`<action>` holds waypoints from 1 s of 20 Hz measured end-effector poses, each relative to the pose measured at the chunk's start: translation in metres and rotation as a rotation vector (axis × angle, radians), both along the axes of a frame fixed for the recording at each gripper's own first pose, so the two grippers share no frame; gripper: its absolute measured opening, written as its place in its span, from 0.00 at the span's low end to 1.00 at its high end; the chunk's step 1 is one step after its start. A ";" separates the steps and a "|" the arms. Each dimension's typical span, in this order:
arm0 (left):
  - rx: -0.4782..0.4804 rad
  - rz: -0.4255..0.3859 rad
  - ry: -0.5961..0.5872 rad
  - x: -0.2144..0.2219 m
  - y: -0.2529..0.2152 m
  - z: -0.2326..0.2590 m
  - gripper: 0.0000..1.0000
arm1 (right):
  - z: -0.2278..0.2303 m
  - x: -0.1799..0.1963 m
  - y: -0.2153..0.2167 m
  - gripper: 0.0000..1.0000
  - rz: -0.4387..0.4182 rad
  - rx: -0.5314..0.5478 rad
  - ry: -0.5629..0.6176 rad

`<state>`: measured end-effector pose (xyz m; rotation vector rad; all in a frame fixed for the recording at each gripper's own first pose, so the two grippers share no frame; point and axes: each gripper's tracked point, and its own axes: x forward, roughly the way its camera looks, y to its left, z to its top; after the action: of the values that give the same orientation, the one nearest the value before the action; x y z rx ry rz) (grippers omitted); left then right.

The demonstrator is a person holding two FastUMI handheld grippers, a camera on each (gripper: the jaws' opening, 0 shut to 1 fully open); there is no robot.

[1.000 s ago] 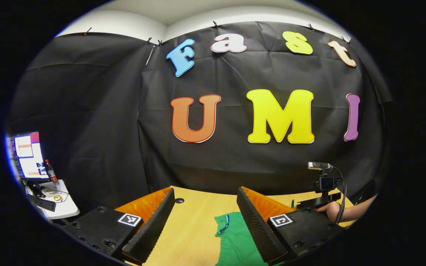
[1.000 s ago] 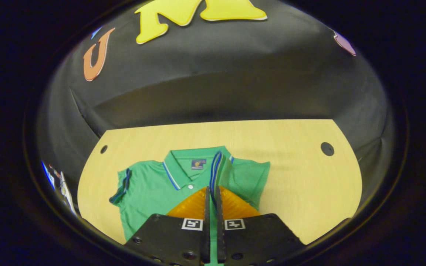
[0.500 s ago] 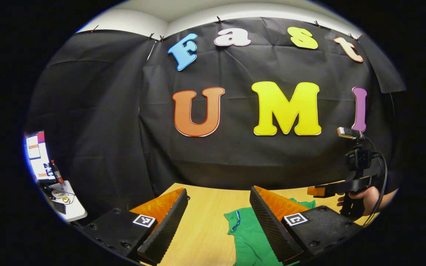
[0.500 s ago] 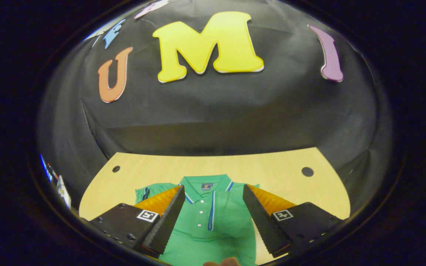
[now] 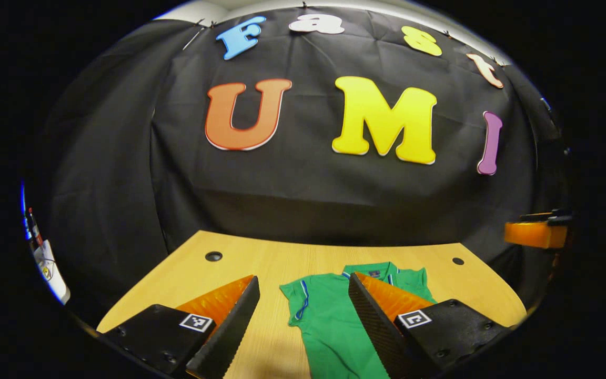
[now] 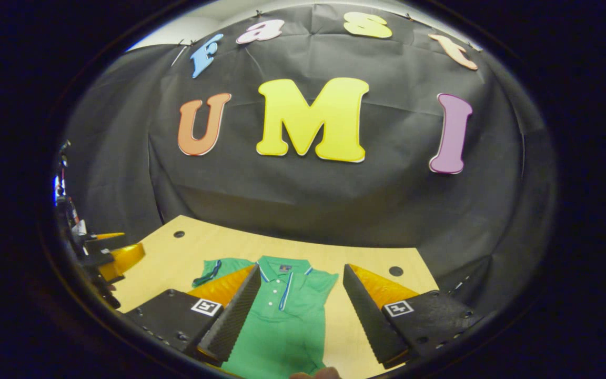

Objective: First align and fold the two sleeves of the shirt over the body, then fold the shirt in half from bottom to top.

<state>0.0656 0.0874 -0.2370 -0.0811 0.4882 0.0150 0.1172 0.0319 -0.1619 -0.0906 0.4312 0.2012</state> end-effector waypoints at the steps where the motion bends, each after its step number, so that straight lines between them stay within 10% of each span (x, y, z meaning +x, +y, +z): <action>1: 0.003 0.001 0.035 0.004 0.001 -0.016 1.00 | 0.000 -0.010 -0.008 0.97 -0.017 -0.004 0.007; 20: 0.059 -0.089 0.398 0.065 0.012 -0.214 1.00 | -0.046 -0.063 -0.063 0.96 -0.176 -0.025 0.198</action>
<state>0.1310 0.0998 -0.4505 0.0024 0.8882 -0.0425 0.0541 -0.0311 -0.2076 -0.0566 0.6362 0.0315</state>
